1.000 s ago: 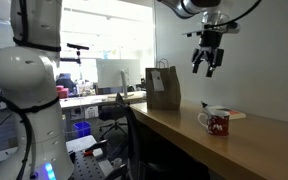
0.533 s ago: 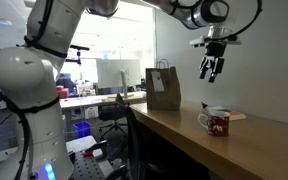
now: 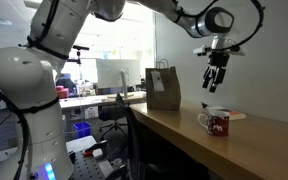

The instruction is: Put the marker on the table

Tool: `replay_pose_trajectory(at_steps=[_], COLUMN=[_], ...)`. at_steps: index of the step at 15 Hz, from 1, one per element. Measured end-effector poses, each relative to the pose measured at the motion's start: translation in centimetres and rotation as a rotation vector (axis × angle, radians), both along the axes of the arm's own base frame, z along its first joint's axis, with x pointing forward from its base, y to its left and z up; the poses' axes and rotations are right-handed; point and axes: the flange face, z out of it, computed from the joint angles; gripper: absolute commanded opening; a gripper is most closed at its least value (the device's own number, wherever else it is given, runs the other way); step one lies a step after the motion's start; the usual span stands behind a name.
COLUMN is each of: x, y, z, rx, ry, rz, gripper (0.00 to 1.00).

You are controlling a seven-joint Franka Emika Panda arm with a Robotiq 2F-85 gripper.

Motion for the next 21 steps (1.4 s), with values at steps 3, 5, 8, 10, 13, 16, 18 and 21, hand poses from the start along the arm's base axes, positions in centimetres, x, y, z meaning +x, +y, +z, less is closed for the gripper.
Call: replay_pose_trajectory(at_steps=[3, 5, 8, 10, 13, 16, 18, 21], x=[0.3, 0.5, 0.8, 0.9, 1.2, 1.6, 1.7, 1.8], y=[-1.4, -2.3, -3.1, -3.4, -3.4, -3.8, -4.2, -4.8], z=[-3.3, -4.4, -4.8, -5.0, -6.0, -7.6, -8.6, -9.9], rx=[0.000, 0.010, 0.027, 0.028, 0.029, 0.028, 0.030, 0.042], ry=[0.005, -0.004, -0.016, -0.017, -0.007, 0.012, 0.025, 0.048], rz=[-0.028, -0.052, -0.077, -0.081, -0.081, -0.093, -0.101, -0.106], gripper=[1.00, 0.94, 0.63, 0.59, 0.59, 0.60, 0.58, 0.51])
